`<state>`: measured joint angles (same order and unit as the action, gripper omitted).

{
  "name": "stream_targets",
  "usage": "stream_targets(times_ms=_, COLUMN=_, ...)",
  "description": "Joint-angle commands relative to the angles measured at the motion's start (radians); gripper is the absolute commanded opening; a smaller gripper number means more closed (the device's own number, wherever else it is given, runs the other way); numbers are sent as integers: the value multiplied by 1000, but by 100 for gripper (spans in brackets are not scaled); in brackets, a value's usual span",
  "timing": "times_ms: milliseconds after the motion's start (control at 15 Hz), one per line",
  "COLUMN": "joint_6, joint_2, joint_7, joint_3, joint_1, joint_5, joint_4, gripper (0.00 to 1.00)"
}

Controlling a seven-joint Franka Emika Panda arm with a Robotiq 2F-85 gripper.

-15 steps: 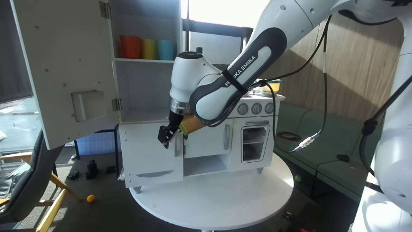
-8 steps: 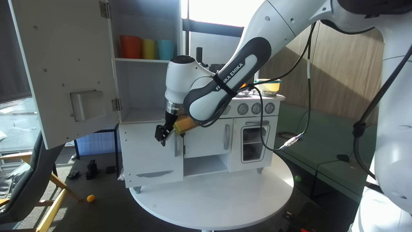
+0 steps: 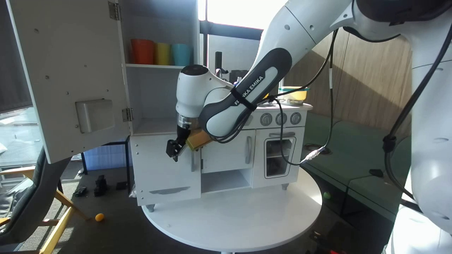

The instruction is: Open all the kitchen cabinet doors, beginning with the left upper and ending with the right lower door

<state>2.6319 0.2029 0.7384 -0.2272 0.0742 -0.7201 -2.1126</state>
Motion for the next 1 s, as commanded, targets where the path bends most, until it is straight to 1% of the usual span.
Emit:
stream_targets(times_ms=0, joint_6=55, joint_2=-30, joint_7=-20, joint_3=-26, joint_1=1, joint_5=36, joint_4=-40, gripper=100)
stream_targets(times_ms=67, joint_6=65, joint_2=-49, joint_7=-50, joint_3=27, joint_1=58, joint_5=85, joint_4=-64, gripper=100)
stream_targets(times_ms=200, joint_6=121, joint_2=-86, joint_7=-116, joint_3=18, joint_1=63, joint_5=178, joint_4=-128, gripper=100)
stream_targets(times_ms=267, joint_6=154, joint_2=-106, joint_7=-170, joint_3=11, joint_1=66, joint_5=244, joint_4=-167, gripper=100)
stream_targets(times_ms=333, joint_6=190, joint_2=-123, joint_7=-228, joint_3=-52, joint_1=18, joint_5=325, joint_4=-209, gripper=100)
stream_targets(times_ms=400, joint_6=200, joint_2=-129, joint_7=-293, joint_3=-92, joint_1=1, joint_5=422, joint_4=-241, gripper=100)
stream_targets(times_ms=467, joint_6=176, joint_2=-121, joint_7=-333, joint_3=-173, joint_1=-42, joint_5=505, joint_4=-262, gripper=100)
stream_targets(times_ms=533, joint_6=123, joint_2=-125, joint_7=-386, joint_3=-228, joint_1=-60, joint_5=593, joint_4=-271, gripper=100)
stream_targets(times_ms=600, joint_6=49, joint_2=-144, joint_7=-437, joint_3=-269, joint_1=-72, joint_5=680, joint_4=-284, gripper=100)
stream_targets(times_ms=667, joint_6=-39, joint_2=-192, joint_7=-469, joint_3=-272, joint_1=-59, joint_5=766, joint_4=-304, gripper=100)
stream_targets(times_ms=733, joint_6=-110, joint_2=-249, joint_7=-467, joint_3=-180, joint_1=40, joint_5=821, joint_4=-329, gripper=100)
stream_targets(times_ms=933, joint_6=-342, joint_2=-363, joint_7=-386, joint_3=-121, joint_1=77, joint_5=793, joint_4=-352, gripper=100)
